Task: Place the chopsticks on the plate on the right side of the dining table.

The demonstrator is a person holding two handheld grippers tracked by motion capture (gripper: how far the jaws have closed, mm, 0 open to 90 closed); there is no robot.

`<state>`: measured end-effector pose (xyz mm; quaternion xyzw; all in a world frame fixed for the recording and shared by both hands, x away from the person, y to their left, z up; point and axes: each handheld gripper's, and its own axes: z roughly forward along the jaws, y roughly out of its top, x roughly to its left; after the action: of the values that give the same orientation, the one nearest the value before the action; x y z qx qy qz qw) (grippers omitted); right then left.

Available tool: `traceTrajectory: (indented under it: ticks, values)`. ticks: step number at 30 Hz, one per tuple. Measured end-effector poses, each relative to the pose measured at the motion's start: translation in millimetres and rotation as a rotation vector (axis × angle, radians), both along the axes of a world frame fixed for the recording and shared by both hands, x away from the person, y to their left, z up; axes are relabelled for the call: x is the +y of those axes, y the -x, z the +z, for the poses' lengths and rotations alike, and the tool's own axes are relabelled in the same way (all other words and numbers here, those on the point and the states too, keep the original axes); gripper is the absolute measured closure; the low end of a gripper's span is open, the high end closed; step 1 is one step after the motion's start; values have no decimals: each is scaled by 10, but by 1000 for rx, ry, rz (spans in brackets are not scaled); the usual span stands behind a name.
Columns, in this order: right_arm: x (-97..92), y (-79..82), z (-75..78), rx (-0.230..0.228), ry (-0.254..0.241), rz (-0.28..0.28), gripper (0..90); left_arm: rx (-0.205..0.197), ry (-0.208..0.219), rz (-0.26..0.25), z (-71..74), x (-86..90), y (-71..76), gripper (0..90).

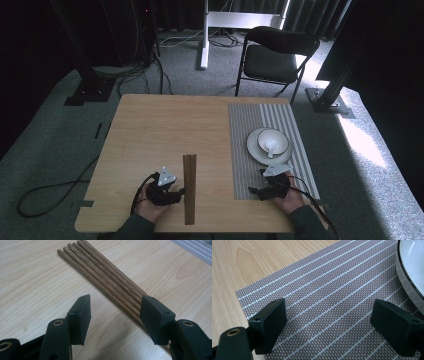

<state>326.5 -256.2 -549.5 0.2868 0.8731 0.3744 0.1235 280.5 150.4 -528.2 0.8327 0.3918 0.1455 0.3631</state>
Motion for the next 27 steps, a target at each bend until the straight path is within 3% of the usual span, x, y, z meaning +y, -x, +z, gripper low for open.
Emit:
traceTrajectory:
  ticks: [18, 27]
  values:
    - [0, 0, 0, 0, 0, 0, 124, 27, -26, -40, -52, -84, 9, 450]
    - [0, 0, 0, 0, 0, 0, 124, 24, -57, -30, -69, -97, 8, 477]
